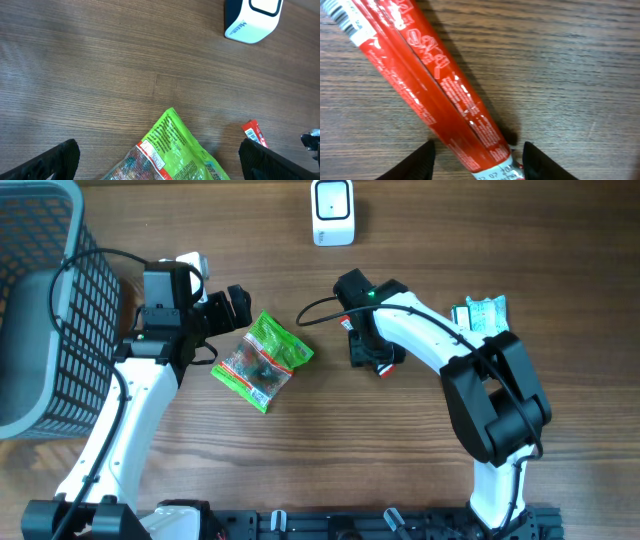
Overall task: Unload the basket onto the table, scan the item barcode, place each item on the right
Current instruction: 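Grasp the red stick with the right gripper and lift it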
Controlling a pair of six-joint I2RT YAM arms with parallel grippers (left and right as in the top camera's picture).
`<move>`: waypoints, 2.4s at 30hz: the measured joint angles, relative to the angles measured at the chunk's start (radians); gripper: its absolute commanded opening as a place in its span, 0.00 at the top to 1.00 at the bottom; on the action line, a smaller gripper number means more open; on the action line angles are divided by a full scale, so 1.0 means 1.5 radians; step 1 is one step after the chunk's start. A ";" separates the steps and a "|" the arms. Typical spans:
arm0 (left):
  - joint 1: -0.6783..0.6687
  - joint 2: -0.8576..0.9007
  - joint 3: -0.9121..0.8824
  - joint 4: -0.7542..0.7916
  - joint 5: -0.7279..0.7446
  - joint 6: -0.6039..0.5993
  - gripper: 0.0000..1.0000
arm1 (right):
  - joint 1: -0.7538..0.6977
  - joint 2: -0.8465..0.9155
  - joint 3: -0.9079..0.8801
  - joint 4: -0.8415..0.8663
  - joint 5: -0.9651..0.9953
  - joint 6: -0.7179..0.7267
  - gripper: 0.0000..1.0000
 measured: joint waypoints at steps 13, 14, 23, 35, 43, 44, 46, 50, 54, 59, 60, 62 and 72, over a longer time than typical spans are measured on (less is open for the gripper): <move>0.000 0.000 0.000 0.000 0.000 0.000 0.00 | -0.041 -0.031 0.000 -0.008 -0.065 -0.106 0.36; 0.000 0.000 0.000 0.000 0.000 0.000 0.00 | -0.054 -0.048 0.000 -0.011 -0.082 -0.122 0.36; 0.000 0.000 0.000 0.000 0.000 0.000 0.00 | -0.109 -0.092 -0.051 0.025 -0.203 -0.194 0.52; 0.000 0.000 0.000 0.000 0.000 0.000 0.00 | -0.109 -0.092 -0.141 0.125 -0.186 -0.199 0.59; 0.000 0.000 0.000 0.000 0.000 0.000 0.00 | -0.109 -0.092 -0.108 0.073 -0.202 -0.234 0.53; 0.000 0.000 0.000 0.000 0.000 0.000 0.00 | -0.111 -0.092 -0.104 0.073 -0.202 -0.236 0.52; 0.000 0.000 0.000 0.000 0.000 0.000 0.00 | -0.114 -0.092 -0.103 0.071 -0.202 -0.239 0.51; 0.000 0.000 0.000 0.000 0.000 0.000 0.00 | -0.117 -0.092 -0.103 0.070 -0.199 -0.239 0.52; 0.000 0.000 0.000 0.000 0.000 0.000 0.00 | -0.117 -0.092 -0.103 0.071 -0.186 -0.238 0.55; 0.000 0.000 0.000 0.000 0.000 0.000 0.00 | -0.117 -0.092 -0.106 0.093 -0.184 -0.238 0.59; 0.000 0.000 0.000 0.000 0.000 0.000 0.00 | -0.117 -0.092 -0.109 0.097 -0.184 -0.238 0.60; 0.000 0.000 0.000 0.000 0.000 0.000 0.00 | -0.117 -0.092 -0.125 0.106 -0.184 -0.235 0.61; 0.000 0.000 0.000 0.000 0.000 0.000 0.00 | -0.116 -0.104 -0.155 0.134 -0.199 -0.226 0.96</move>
